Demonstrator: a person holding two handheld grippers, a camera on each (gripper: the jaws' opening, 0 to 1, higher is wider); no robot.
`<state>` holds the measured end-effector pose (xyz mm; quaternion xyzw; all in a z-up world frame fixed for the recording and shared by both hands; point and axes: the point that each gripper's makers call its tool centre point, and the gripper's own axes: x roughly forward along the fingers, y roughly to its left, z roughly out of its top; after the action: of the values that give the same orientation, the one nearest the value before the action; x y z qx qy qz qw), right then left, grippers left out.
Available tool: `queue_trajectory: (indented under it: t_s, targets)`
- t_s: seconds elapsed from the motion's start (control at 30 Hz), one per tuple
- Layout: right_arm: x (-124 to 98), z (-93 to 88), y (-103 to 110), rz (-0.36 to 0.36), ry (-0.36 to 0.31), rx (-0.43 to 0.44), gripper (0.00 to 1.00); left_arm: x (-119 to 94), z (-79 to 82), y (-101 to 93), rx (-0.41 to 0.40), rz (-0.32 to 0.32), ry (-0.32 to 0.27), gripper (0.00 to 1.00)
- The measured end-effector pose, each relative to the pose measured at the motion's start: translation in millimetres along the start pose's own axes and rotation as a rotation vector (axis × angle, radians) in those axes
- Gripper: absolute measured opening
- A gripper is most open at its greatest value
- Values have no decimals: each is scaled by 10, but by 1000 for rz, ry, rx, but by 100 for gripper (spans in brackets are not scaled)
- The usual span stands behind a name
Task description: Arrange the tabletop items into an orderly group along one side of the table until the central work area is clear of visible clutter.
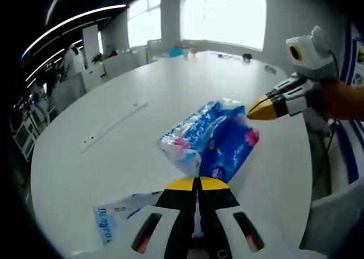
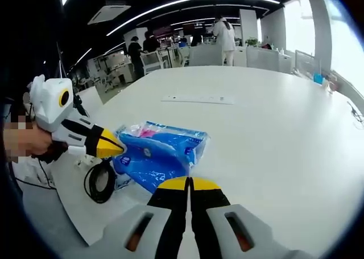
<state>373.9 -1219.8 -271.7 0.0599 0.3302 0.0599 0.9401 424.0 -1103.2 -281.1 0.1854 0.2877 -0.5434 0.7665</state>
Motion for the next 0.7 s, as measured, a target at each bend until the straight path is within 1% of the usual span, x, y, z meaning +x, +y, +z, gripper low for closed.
queue_trajectory:
  t_s: [0.27, 0.7]
  targets:
    - [-52, -14, -80, -11, -1, 2, 0, 57, 59, -80, 10, -11, -10, 0]
    - [-120, -50, -228, -24, -4, 12, 0, 162, 105, -192, 25, -31, -11, 0]
